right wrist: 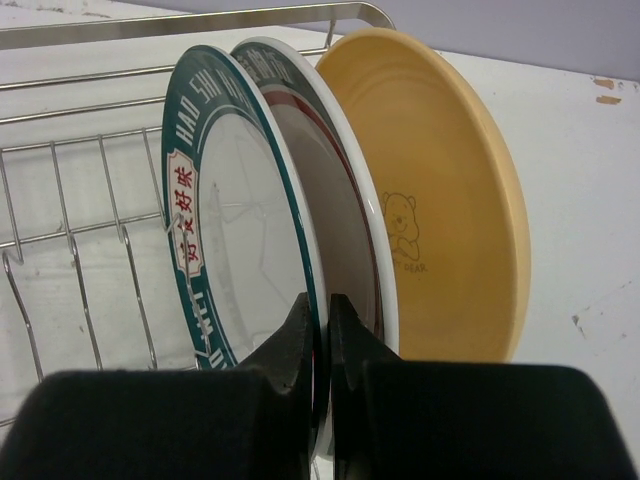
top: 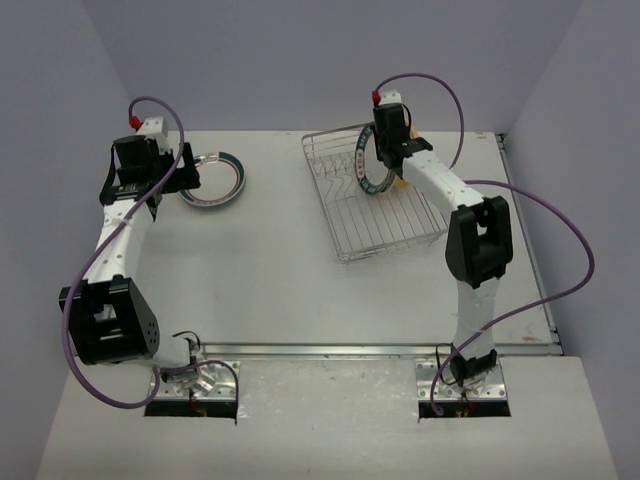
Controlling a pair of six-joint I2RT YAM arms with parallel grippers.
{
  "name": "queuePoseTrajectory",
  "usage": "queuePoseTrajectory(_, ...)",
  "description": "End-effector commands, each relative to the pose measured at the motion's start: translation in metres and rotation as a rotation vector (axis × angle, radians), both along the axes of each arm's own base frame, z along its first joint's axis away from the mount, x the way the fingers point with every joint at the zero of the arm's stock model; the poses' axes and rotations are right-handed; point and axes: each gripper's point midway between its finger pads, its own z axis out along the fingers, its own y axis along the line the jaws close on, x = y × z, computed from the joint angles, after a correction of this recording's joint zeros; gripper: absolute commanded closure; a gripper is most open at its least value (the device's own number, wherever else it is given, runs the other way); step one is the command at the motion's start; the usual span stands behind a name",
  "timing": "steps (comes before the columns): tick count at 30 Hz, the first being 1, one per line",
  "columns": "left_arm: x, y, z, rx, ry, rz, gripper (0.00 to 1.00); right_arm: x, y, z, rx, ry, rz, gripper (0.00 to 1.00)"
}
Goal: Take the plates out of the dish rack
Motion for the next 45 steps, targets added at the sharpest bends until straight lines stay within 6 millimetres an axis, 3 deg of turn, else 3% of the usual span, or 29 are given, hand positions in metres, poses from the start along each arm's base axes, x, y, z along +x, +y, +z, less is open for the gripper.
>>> queuePoseTrajectory(1, 0.008, -0.004, 0.011, -0.014, -0.045, 0.003, 0.04, 0.005, -0.013, 0.047, 0.036, -0.12, -0.118, 1.0)
queuePoseTrajectory(7, 0.008, -0.006, 0.014, -0.018, -0.051, 0.005, 0.03, 0.001, -0.043, 0.066, -0.009, -0.183, -0.272, 1.0)
queuePoseTrajectory(16, 0.007, -0.007, 0.019, -0.017, -0.063, 0.005, 0.0, -0.009, -0.039, 0.107, 0.086, -0.252, -0.256, 1.0)
queuePoseTrajectory(21, 0.008, -0.011, 0.02, -0.025, -0.069, -0.012, 0.0, -0.012, -0.023, 0.142, 0.116, -0.311, -0.177, 1.0)
queuePoseTrajectory(26, 0.009, -0.013, 0.025, -0.024, -0.079, -0.018, 0.0, -0.011, 0.005, 0.184, 0.015, -0.425, -0.055, 1.0)
queuePoseTrajectory(27, 0.008, -0.014, 0.028, -0.023, -0.084, -0.019, 0.0, -0.011, 0.003, 0.19, -0.006, -0.446, -0.054, 1.0)
queuePoseTrajectory(32, 0.004, -0.023, 0.044, -0.037, -0.131, -0.061, 0.0, -0.042, 0.044, 0.254, -0.172, -0.682, 0.056, 1.0)
queuePoseTrajectory(34, 0.002, -0.028, 0.05, -0.046, -0.155, -0.09, 0.0, -0.05, 0.049, 0.263, -0.205, -0.711, 0.077, 1.0)
queuePoseTrajectory(35, -0.003, -0.043, 0.061, -0.07, -0.193, -0.159, 0.0, -0.057, 0.056, 0.27, -0.184, -0.719, 0.108, 1.0)
queuePoseTrajectory(36, -0.012, -0.07, 0.074, -0.128, -0.243, -0.296, 0.0, -0.062, 0.066, 0.27, -0.134, -0.694, 0.168, 1.0)
queuePoseTrajectory(39, -0.035, -0.11, 0.102, -0.247, -0.339, -0.481, 0.0, -0.08, 0.088, 0.257, 0.05, -0.602, 0.292, 1.0)
queuePoseTrajectory(42, -0.052, -0.134, 0.122, -0.344, -0.367, -0.607, 0.02, -0.108, 0.117, 0.238, 0.221, -0.491, 0.453, 1.0)
queuePoseTrajectory(43, -0.052, -0.135, 0.121, -0.349, -0.364, -0.611, 0.02, -0.111, 0.117, 0.231, 0.218, -0.46, 0.458, 1.0)
queuePoseTrajectory(45, -0.061, -0.147, 0.124, -0.399, -0.347, -0.683, 0.04, -0.137, 0.144, 0.221, 0.352, -0.354, 0.605, 1.0)
